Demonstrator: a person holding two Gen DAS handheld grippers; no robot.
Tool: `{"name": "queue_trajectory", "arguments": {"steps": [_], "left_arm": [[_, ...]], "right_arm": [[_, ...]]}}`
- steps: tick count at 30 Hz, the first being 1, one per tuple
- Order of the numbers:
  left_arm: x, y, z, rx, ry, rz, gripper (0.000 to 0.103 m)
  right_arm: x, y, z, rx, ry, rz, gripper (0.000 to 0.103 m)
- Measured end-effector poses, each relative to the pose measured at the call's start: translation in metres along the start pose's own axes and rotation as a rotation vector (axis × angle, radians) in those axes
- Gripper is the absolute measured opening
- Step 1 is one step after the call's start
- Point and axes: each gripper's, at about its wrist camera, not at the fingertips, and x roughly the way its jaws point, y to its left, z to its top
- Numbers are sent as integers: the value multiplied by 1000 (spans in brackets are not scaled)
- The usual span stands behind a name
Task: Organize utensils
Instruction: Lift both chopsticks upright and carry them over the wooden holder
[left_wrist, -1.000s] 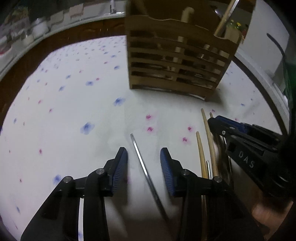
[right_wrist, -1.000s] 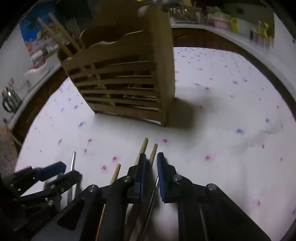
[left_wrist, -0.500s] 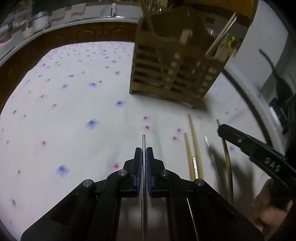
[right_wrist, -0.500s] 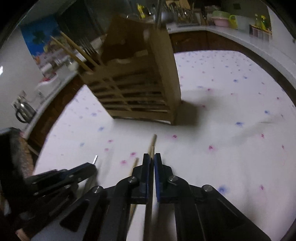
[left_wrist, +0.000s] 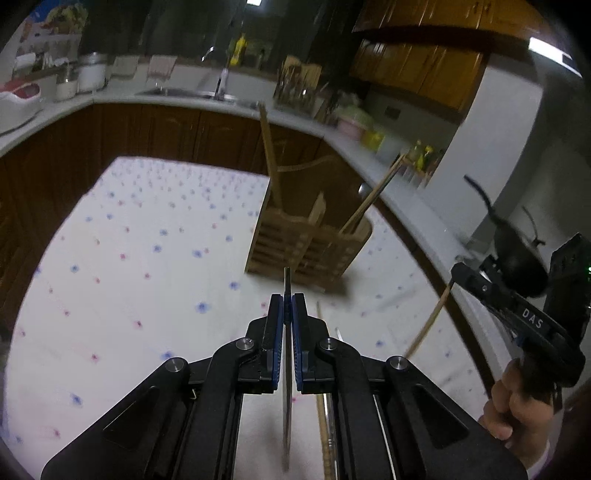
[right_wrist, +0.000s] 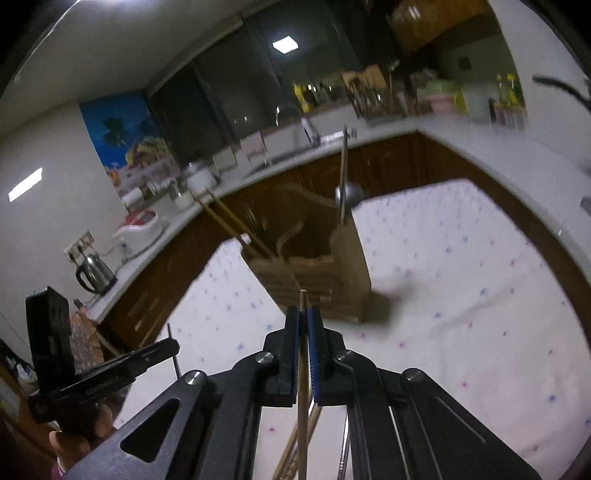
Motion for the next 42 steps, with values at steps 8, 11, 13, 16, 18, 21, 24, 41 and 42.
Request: {"name": "queue_trajectory", "arguments": {"steps": [8, 11, 13, 16, 18, 21, 24, 41, 42], "left_arm": [[-23, 0, 14, 4, -59, 1, 4], [-24, 0, 17, 5, -69, 7, 4], [-24, 0, 19, 6, -74, 12, 4], [-24, 0, 20, 5, -75, 13, 4], [-24, 0, 21, 4, -78, 15, 4], [-25, 0, 24, 2, -87, 15, 4], [-27, 0, 28, 0, -101, 15, 4], [-43, -23, 134, 19, -349, 8, 4], [-39, -25, 143, 19, -365, 9, 4]], "right_arm": [[-35, 13, 28, -32, -124, -11, 5], [-38, 16, 34, -39, -142, -13, 5], [-40, 16, 36, -42, -150, -17, 5], [-41, 15, 37, -41, -152, -16, 5], [-40, 15, 38, -41, -152, -20, 5], [-40, 15, 39, -40, -153, -19, 5], [-40, 15, 39, -37, -158, -20, 5], [-41, 26, 115, -45, -349, -44, 5], [-40, 25, 120, -45, -359, -49, 5]]}}
